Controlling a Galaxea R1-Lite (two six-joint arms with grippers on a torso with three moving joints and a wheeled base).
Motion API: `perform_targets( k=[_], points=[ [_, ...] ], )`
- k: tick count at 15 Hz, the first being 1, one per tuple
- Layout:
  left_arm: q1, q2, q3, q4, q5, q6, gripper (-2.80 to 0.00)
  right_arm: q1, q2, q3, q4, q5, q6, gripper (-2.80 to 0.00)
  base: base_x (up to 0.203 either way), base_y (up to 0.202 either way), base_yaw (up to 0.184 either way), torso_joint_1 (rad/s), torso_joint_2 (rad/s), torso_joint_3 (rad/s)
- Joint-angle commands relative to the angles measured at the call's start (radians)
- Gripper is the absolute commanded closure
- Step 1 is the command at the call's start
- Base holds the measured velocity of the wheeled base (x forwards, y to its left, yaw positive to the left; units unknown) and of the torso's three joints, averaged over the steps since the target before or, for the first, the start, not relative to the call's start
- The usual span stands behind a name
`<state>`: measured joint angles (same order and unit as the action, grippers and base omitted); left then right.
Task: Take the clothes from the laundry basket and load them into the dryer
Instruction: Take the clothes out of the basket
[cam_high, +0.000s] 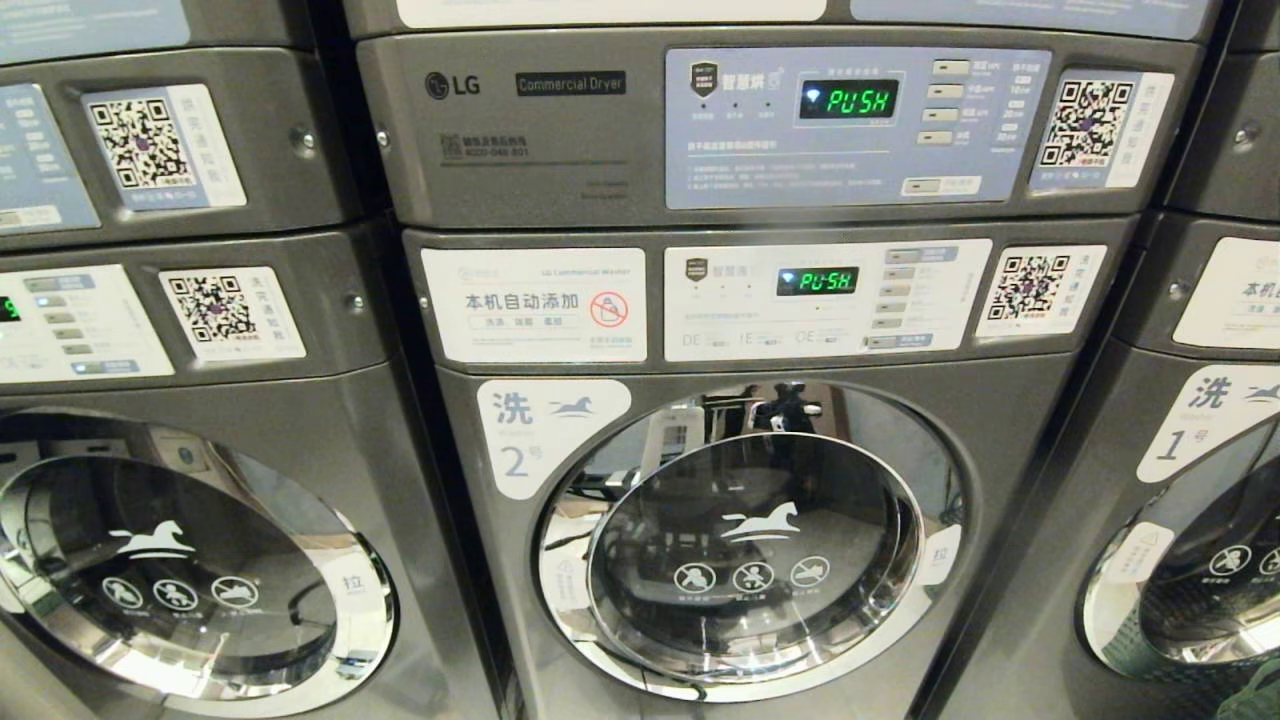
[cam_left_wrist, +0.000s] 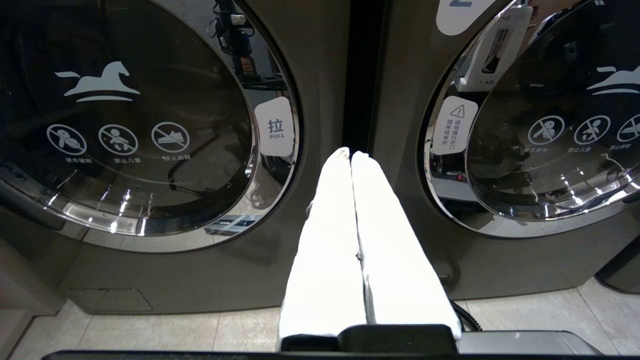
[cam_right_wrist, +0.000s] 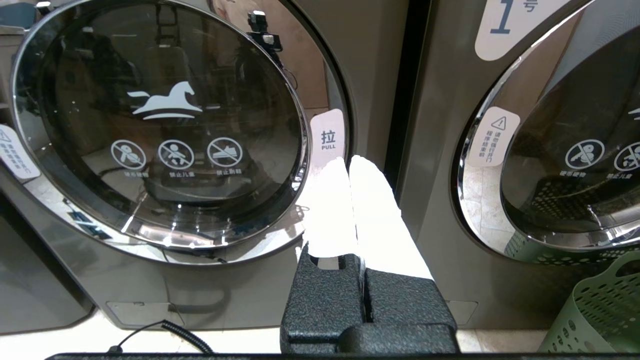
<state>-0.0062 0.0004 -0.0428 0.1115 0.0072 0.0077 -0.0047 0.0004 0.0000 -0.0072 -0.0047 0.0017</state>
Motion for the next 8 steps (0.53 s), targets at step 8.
perform_targets(
  k=[8],
  points=[
    [0.0,0.0,0.0,0.0,0.0,0.0,0.0,0.0,0.0,0.0,0.0,0.0,0.001,0.0,-0.131,0.0,0.001,-0.003,0.01,0.005]
  ],
)
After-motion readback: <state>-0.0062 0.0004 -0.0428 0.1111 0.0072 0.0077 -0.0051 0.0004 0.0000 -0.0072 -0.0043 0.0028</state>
